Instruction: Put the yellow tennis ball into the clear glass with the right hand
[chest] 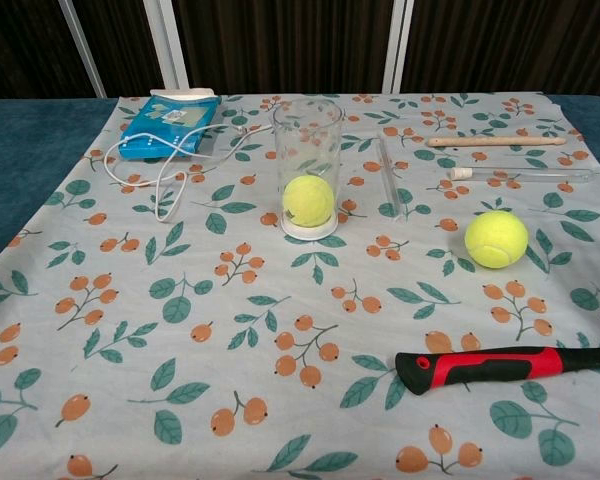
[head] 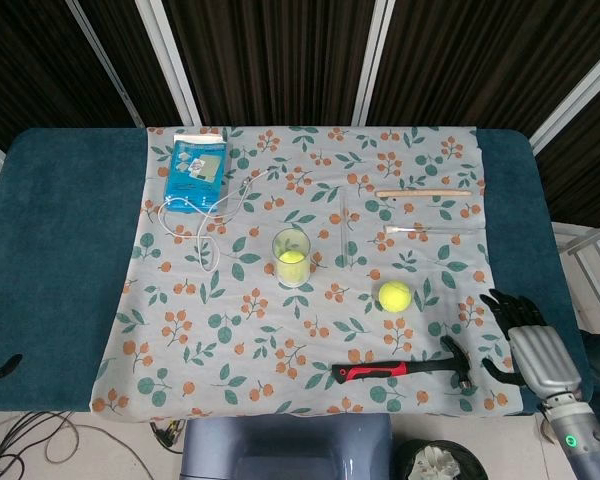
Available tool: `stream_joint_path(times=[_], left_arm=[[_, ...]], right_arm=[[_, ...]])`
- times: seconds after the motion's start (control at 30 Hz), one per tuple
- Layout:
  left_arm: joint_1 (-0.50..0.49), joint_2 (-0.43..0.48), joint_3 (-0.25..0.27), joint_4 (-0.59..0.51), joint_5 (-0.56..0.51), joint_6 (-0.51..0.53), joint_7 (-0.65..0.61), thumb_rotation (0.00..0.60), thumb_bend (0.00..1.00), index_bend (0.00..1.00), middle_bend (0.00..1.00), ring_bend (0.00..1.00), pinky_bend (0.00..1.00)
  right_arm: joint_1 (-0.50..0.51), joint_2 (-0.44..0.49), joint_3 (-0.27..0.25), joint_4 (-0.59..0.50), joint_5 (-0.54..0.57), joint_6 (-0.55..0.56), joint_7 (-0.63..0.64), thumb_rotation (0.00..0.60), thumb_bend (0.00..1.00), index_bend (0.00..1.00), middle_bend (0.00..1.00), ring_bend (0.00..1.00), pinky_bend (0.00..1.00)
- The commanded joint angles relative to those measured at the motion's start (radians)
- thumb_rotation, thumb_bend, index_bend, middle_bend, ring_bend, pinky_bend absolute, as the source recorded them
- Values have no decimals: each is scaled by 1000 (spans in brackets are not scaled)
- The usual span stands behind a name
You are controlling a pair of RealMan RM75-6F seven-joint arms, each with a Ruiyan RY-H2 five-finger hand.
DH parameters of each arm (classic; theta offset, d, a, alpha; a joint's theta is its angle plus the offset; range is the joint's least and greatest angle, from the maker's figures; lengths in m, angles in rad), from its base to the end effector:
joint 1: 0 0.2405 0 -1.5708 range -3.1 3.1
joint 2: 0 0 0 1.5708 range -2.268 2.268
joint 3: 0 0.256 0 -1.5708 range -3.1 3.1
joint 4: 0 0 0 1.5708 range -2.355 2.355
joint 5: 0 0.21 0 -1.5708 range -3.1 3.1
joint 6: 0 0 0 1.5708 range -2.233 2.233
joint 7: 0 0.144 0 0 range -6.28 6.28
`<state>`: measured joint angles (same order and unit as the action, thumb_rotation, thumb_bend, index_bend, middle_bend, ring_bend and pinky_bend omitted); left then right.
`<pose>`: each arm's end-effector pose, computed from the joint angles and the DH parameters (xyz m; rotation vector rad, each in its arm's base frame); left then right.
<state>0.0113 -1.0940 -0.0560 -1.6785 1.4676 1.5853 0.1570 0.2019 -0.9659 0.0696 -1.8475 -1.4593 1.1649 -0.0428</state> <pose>-0.3142 0.1511 0.1768 -1.2853 -0.8123 -0.7862 -0.2688 -0.2074 0.1463 1.6130 -1.0899 0.8165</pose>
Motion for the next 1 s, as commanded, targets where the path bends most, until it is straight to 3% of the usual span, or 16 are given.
stream_joint_path(times=[0.03, 0.3, 0.47, 0.77, 0.87, 1.0], left_arm=[[-1, -3, 0, 0, -3, -4, 6, 600, 23, 84, 0, 0, 0], [-5, -6, -1, 1, -9, -10, 14, 600, 23, 84, 0, 0, 0], [-7, -8, -1, 1, -13, -15, 17, 600, 22, 84, 0, 0, 0], [-13, -12, -3, 4, -21, -26, 23, 600, 23, 84, 0, 0, 0], [-14, -13, -4, 5, -23, -27, 25, 600, 22, 84, 0, 0, 0], [-16, -14, -6, 6, -29, -31, 26, 600, 23, 84, 0, 0, 0]], right_arm=[[95, 1, 44, -15, 72, -116, 1, 600, 351, 8, 6, 49, 0], [226, -70, 90, 9, 213, -271, -64, 600, 320, 8, 3, 28, 0], [289, -127, 90, 47, 319, -332, -146, 600, 294, 8, 3, 27, 0], [360, -255, 98, 139, 447, -348, -202, 600, 294, 8, 3, 28, 0], [374, -294, 101, 175, 470, -337, -215, 600, 294, 13, 13, 69, 3], [391, -337, 104, 219, 497, -328, -230, 600, 293, 57, 70, 144, 100]])
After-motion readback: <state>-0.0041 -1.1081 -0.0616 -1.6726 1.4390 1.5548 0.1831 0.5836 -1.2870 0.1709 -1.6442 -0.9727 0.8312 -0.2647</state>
